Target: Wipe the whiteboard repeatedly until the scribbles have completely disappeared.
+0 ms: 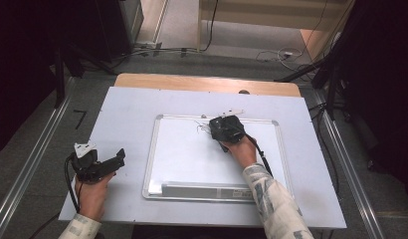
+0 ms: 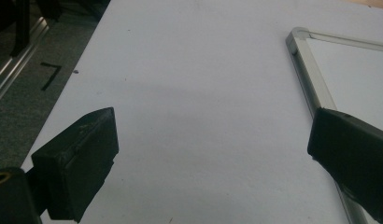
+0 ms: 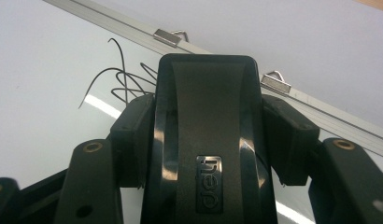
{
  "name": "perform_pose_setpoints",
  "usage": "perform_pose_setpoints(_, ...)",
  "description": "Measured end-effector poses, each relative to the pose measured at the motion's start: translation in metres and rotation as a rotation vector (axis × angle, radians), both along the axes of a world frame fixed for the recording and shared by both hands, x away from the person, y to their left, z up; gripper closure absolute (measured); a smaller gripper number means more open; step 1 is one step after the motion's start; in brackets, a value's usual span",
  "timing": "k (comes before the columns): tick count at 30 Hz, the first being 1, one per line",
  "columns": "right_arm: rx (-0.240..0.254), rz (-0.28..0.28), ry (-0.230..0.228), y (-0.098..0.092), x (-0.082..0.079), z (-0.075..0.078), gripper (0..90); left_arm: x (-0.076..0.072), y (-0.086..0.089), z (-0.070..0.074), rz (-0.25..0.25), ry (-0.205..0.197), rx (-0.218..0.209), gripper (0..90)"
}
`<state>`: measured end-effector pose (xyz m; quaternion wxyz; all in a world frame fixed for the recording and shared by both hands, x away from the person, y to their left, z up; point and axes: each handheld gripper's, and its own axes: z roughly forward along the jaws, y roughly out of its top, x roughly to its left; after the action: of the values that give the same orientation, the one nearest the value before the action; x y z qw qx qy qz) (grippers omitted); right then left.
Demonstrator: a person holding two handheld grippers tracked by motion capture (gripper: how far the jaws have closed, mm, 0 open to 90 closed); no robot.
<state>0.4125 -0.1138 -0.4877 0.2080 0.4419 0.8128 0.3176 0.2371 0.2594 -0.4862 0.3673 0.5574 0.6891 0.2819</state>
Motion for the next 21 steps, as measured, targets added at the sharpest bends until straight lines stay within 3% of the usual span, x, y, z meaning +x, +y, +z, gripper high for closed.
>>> perform_pose_setpoints(21, -0.005, 0.049, 0.002, 0.027, 0.001, 0.000, 38.5, 0.000, 0.000, 0.000, -0.002, 0.001, -0.001, 2.1)
